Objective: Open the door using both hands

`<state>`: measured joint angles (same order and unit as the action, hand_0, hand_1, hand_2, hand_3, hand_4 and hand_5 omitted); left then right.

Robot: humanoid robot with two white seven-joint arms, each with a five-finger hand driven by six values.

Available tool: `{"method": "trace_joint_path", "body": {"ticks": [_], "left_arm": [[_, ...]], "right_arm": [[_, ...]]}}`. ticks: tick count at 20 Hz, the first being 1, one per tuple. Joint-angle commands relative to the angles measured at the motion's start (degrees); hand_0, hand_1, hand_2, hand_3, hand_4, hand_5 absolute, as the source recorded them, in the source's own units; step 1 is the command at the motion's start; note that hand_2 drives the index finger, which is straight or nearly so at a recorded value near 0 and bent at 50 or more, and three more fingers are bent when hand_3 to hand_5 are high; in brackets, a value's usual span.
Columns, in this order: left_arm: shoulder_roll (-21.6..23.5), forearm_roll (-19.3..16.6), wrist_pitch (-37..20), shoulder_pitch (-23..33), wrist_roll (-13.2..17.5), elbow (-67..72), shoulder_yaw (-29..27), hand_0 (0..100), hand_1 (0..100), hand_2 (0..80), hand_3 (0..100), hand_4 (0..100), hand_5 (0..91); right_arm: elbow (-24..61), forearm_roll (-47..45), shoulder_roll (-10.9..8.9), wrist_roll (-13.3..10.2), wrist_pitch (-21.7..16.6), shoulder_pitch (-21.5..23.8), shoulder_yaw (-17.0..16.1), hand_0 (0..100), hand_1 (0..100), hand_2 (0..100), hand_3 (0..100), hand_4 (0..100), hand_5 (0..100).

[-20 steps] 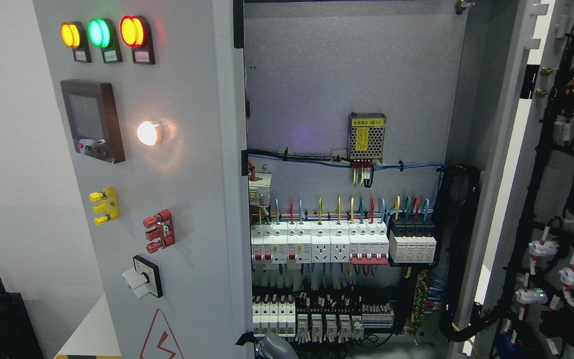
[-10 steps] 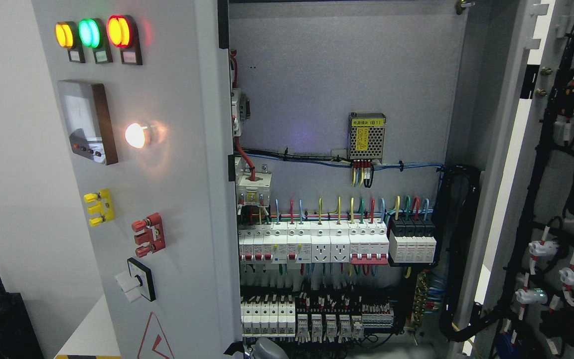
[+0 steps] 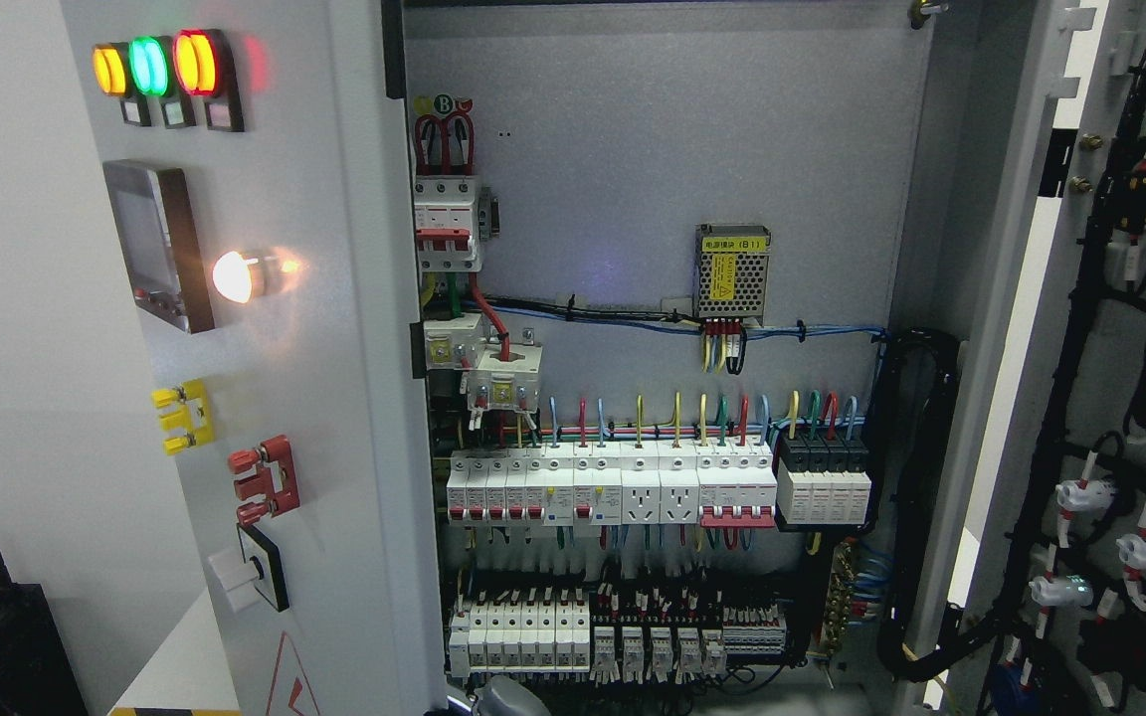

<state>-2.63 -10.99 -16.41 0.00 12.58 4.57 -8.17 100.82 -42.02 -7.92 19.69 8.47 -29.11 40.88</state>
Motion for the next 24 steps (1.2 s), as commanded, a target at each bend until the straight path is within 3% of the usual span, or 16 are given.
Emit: {"method": "trace_joint_path", "body": {"ticks": [1,24], "left_arm": [[0.0,0.0,0.1,-0.8,0.0,0.0,0.0,0,0,0.0,0,3,0.0],[0.1,0.0,0.1,-0.8,0.0,0.0,0.0,0,0,0.0,0,3,0.0]], "right_arm": [[0.6,0.0,1.85,0.0,0.0,-0.2,2.4,0,0,0,0,0,0],[-0.7,0.2,5.46,0.0,0.5,-3.2,8.3,0,0,0,0,0,0]]}}
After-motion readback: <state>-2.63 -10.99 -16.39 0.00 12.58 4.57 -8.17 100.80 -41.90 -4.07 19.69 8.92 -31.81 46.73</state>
